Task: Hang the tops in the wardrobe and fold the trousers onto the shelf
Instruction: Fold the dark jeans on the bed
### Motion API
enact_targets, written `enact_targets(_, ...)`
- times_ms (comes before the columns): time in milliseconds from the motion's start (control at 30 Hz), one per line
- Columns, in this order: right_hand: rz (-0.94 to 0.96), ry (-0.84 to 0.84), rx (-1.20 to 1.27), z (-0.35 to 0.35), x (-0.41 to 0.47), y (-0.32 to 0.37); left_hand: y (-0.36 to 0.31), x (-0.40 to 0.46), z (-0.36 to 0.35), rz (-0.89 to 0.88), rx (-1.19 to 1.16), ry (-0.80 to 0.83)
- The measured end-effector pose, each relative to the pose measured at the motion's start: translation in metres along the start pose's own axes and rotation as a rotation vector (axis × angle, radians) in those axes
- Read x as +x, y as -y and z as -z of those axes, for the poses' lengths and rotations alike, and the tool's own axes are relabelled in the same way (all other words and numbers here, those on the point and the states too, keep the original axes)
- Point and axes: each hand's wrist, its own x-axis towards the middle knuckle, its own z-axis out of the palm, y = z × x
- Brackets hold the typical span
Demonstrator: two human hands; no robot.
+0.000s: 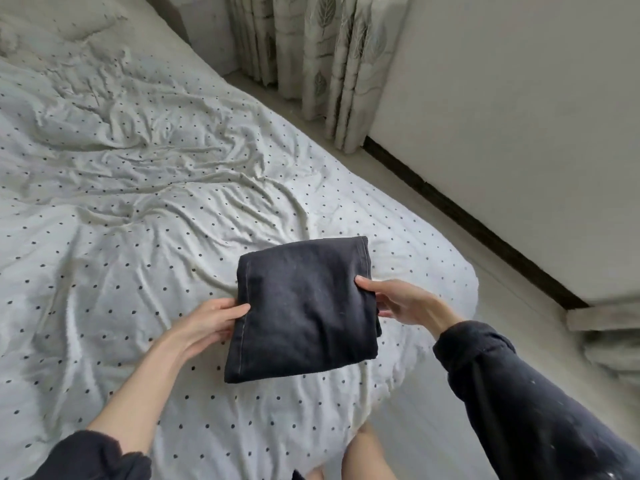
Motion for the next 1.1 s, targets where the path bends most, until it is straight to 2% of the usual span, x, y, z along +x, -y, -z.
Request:
enact_targets(200, 0.108, -0.236, 0.133, 0.053, -0.092, -0.045, -0.042, -0.003, -0.075, -0.099, 0.176, 0.224)
enact_targets(233, 0.134, -0.337, 0.187, 0.076, -0.131, -0.068, -0.056, -0.004, -0.115, -0.125, 0.234, 0.31)
enact_targets(333, 0.139, -0.49, 0.3, 0.107, -0.197, -0.111, -0.075, -0.016, -0.183, -0.159, 0.32, 0.432)
enact_targets(500, 0.178, -0.66, 0.569, 0.13, -0.313, -0.208, -0.078, -0.052, -0.31, -0.206, 0.519, 0.65)
enact_targets(600, 0.221, -0.822, 0.724, 0.127, -0.402, -0.293, -0.059, -0.102, -0.407, -0.251, 0.676, 0.834)
enact_targets(633, 0.213, -0.818, 0.728, 0.126, -0.406, -0.298, -0.058, -0.107, -0.412, -0.26, 0.685, 0.845)
enact_targets(833, 0.241, -1.113, 0.928, 0.086, -0.54, -0.413, -0.004, -0.209, -0.547, -0.342, 0.837, 1.127)
enact_targets(1100, 0.385, -1.518, 1.157, 0.04, -0.687, -0.493, 0.035, -0.348, -0.703, -0.482, 0.928, 1.437)
